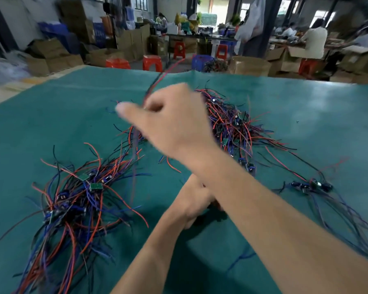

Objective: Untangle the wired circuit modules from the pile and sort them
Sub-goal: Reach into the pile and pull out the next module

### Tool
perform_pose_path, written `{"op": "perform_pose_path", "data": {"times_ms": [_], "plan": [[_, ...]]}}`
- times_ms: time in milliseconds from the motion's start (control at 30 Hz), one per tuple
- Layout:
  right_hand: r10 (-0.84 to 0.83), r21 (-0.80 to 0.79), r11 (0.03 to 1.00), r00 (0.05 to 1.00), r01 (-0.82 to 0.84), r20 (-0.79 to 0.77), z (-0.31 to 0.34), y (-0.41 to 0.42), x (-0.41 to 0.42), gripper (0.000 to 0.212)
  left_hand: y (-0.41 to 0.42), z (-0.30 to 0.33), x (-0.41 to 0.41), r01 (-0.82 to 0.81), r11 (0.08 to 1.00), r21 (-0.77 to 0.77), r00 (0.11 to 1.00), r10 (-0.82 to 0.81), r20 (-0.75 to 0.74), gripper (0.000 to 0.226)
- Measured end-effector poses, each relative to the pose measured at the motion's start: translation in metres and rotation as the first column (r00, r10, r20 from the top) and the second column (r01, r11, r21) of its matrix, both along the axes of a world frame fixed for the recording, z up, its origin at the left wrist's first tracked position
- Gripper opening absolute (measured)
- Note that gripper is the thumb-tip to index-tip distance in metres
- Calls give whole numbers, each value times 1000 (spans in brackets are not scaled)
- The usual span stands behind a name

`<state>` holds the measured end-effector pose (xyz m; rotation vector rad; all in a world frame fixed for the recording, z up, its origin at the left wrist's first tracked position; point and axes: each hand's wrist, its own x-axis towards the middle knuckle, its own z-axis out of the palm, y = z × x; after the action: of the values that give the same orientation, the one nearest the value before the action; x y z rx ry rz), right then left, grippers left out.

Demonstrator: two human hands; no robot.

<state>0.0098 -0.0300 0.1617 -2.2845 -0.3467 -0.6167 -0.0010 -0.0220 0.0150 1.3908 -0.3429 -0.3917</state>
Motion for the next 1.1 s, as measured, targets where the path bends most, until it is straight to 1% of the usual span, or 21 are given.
{"op": "perform_pose_path", "data": {"times_ms": [33,67,100,133,167,233,300,400,433,500,567,700,733,800,833,900,933,967,1000,1033,1100], "plan": [[26,-123,992,996,-37,-87,-5,11,3,63,1,-1,1,-28,1000,11,1000,28,-6,38],[30,-221,973,988,-64,-155,-11,16,8,65,3,-3,1,-57,998,23,998,57,8,48],[18,-287,955,980,-75,-196,-18,15,14,65,3,-1,2,-86,996,25,996,86,21,43],[-4,-326,943,977,-68,-213,-25,8,20,63,3,-1,3,-104,995,1,994,104,18,27],[-35,-345,938,976,-42,-214,-32,-4,25,59,3,1,4,-100,995,-17,995,100,-1,23],[-135,-358,932,970,54,-203,-48,-40,33,40,1,6,5,-99,995,-33,994,97,-59,36],[-304,-348,912,928,217,-217,-67,-88,38,20,0,7,6,-96,994,-49,992,92,-86,29],[-532,-323,834,807,447,-256,-98,-156,28,14,0,9,6,-104,991,-83,990,95,-109,19],[-566,-318,816,779,483,-269,-108,-172,24,11,0,9,6,-102,990,-96,989,90,-114,19],[-577,-302,813,763,499,-292,-124,-190,20,10,0,8,6,-94,991,-100,990,82,-115,19],[-553,-234,833,775,502,-306,-134,-198,18,11,-1,8,4,-77,993,-85,992,68,-111,18],[-479,-67,876,844,478,-243,-143,-205,14,9,0,8,4,-77,994,-83,992,68,-107,18],[-462,6,880,858,476,-226,-142,-206,11,8,0,7,5,-79,993,-85,992,70,-109,18],[-409,261,847,881,463,-237,-136,-208,6,8,0,5,6,-69,994,-84,991,59,-117,16],[-350,436,787,898,436,-266,-130,-207,2,10,0,5,6,-59,995,-86,992,48,-119,15],[-141,760,564,945,323,-296,-113,-206,-5,14,-2,4,5,-39,994,-100,993,27,-118,14],[-16,858,439,957,268,-291,-106,-203,-8,15,-1,3,5,-33,994,-106,993,20,-120,14],[90,914,335,957,231,-275,-100,-200,-11,14,-1,3,6,-27,993,-112,993,13,-118,13],[172,941,267,950,209,-259,-96,-196,-15,12,0,3,6,-20,993,-120,993,6,-115,13],[234,950,244,939,196,-253,-94,-191,-17,12,0,3,7,-16,991,-130,993,1,-117,13],[322,937,295,904,187,-282,-96,-176,-20,23,-1,3,7,-20,989,-149,992,1,-128,20]]}}
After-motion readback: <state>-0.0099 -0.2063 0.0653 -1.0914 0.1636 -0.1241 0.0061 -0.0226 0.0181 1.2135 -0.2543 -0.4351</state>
